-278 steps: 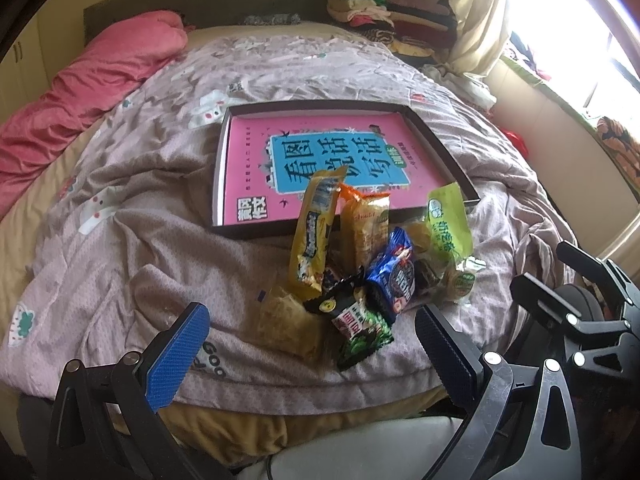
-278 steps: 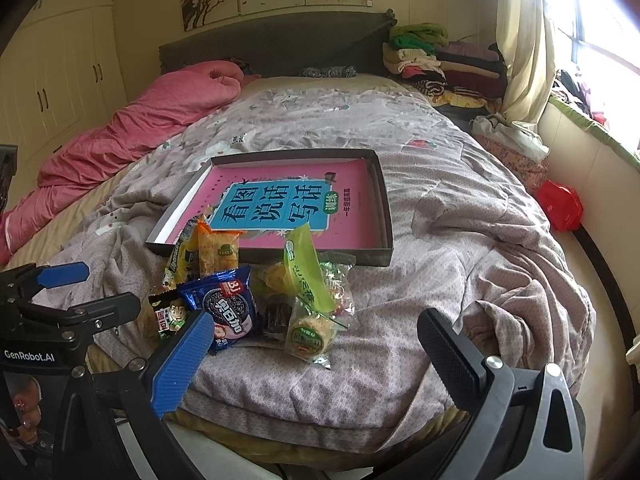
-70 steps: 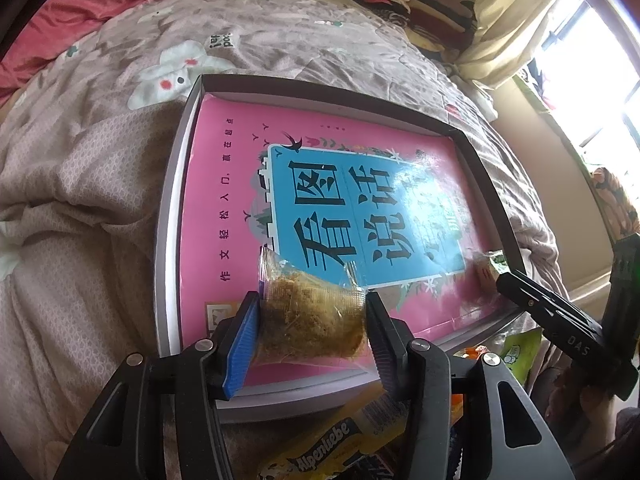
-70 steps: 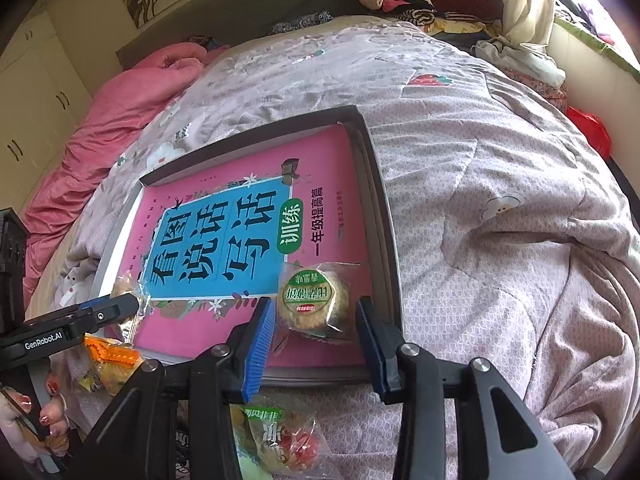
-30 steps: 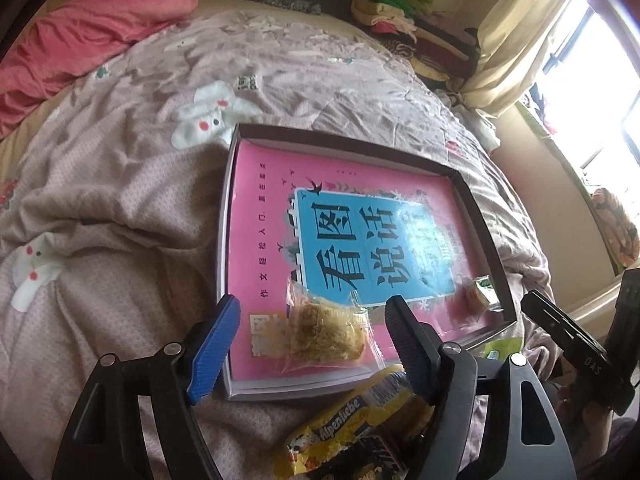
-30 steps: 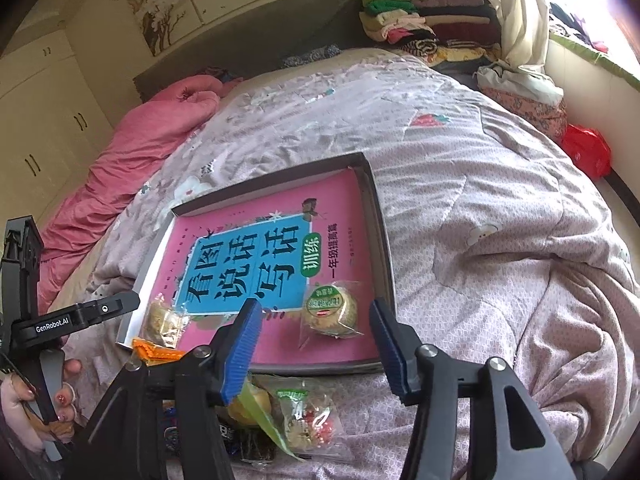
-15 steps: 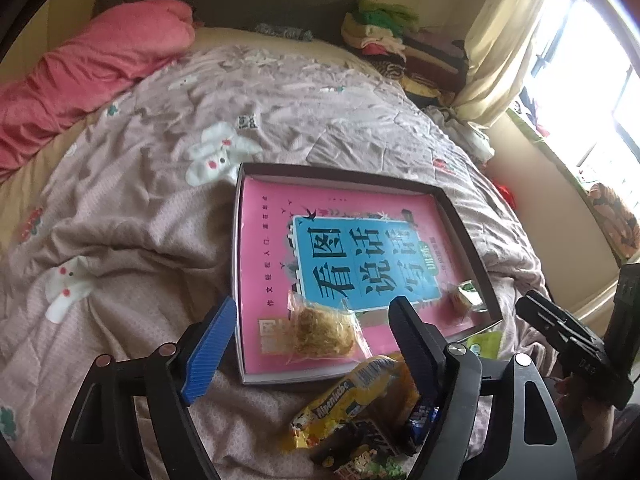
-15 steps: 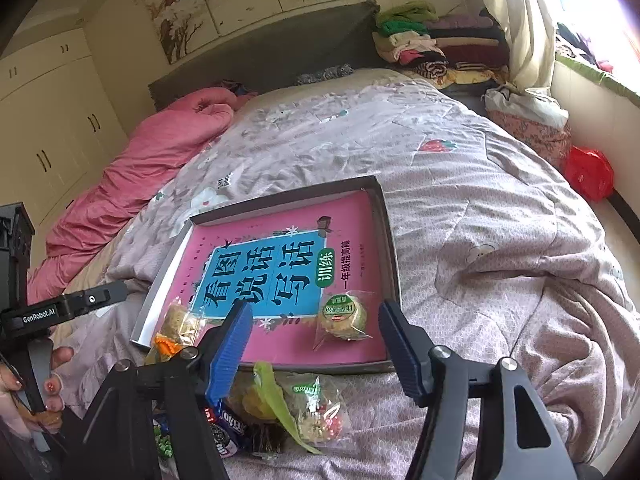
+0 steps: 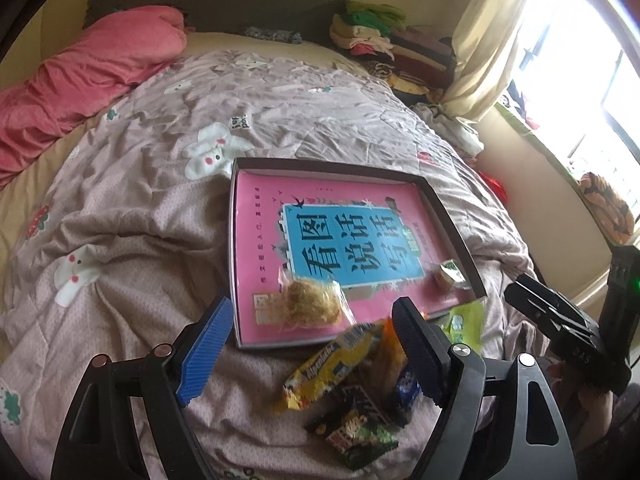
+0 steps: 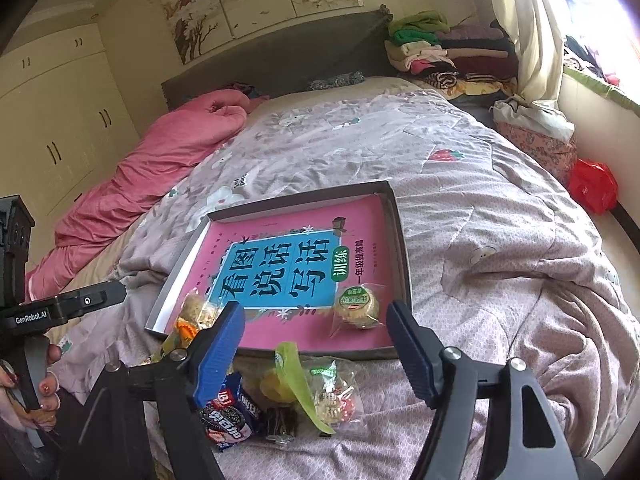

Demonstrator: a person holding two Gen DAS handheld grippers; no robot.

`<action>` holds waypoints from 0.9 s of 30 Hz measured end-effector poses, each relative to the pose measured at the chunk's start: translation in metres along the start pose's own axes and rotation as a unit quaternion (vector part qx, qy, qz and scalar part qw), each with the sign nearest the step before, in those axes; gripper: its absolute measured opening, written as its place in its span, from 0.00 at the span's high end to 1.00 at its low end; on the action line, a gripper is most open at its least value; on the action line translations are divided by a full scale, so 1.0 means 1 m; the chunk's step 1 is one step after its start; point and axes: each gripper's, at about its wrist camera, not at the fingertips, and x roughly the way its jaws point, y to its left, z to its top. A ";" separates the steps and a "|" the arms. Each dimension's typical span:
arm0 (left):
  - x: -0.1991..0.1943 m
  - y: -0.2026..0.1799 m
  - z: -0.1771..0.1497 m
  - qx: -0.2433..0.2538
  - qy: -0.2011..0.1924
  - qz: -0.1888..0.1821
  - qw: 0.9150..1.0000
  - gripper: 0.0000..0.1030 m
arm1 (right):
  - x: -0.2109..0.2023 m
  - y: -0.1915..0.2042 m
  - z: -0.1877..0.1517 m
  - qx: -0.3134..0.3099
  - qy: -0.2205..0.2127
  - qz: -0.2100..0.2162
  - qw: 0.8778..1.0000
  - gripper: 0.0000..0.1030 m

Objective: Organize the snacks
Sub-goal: 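Withdraw both grippers from the tray back toward the snack pile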

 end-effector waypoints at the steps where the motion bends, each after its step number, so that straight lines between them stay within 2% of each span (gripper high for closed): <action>1: -0.001 0.000 -0.002 0.000 0.002 -0.001 1.000 0.20 | -0.001 0.002 -0.001 -0.003 0.000 0.001 1.000 0.29; 27: -0.003 -0.011 -0.044 0.004 0.059 -0.025 0.998 0.20 | -0.012 0.030 -0.019 -0.053 0.010 0.022 0.998 0.24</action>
